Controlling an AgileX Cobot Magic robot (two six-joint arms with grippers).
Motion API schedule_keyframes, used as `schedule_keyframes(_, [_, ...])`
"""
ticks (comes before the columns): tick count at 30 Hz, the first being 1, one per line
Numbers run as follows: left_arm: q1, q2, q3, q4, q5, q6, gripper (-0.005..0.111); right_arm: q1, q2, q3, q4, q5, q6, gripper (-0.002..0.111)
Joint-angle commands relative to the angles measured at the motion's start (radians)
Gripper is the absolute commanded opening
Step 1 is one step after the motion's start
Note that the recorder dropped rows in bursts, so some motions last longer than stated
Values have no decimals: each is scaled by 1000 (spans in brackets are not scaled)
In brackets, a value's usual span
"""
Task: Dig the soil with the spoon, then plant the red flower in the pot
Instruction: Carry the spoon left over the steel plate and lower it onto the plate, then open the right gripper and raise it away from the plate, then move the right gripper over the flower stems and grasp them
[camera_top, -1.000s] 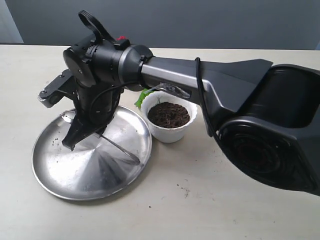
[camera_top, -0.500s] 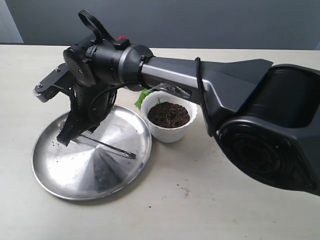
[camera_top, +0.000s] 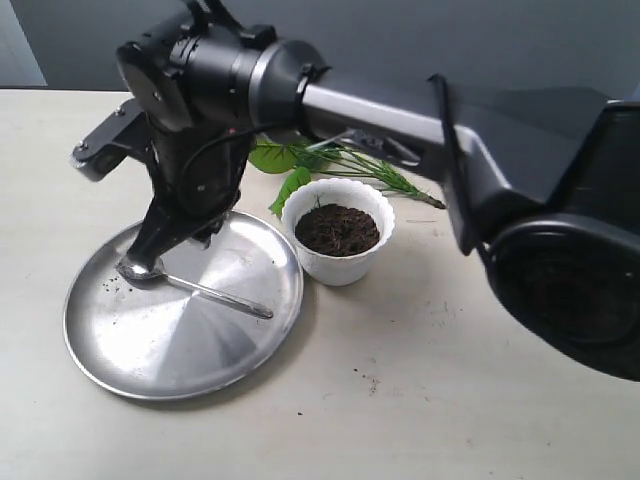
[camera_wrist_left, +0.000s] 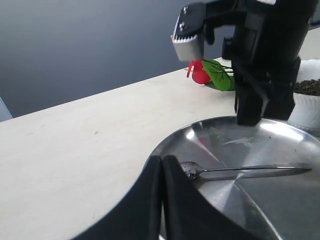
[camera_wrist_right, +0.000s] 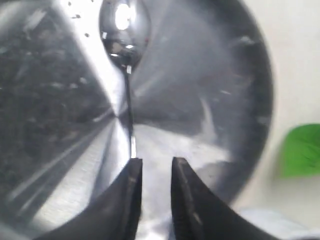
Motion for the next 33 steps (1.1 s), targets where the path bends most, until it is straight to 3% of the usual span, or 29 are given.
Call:
schedule_keyframes(1, [-5,-1,-2,-8,-13,-2,0,-29,-91,-5,-273,50,137,22])
schedule_keyframes(5, [-5,-1,-2,-8,-13,-2,0,-126,-142,-5,-271,35,145,22])
schedule_keyframes(11, [-5,-1,-2,-8,-13,-2,0,-324,-152,4,-75,51,41,22])
schedule_keyframes(16, [-5,-1,-2,-8,-13,-2,0,-421,-137,11,25,-35,-47,22])
schedule_keyframes(21, [-5,-1,-2,-8,-13,-2,0,-456,-109,11,48,-148,-122,25])
schedule_keyframes(27, [-5,-1,-2,-8,-13,-2,0,-458,-51,11,70,-181,-185,61])
schedule_keyframes(33, [-5,-1,-2,-8,-13,-2,0,-458,38,9,97,-176,-270,57])
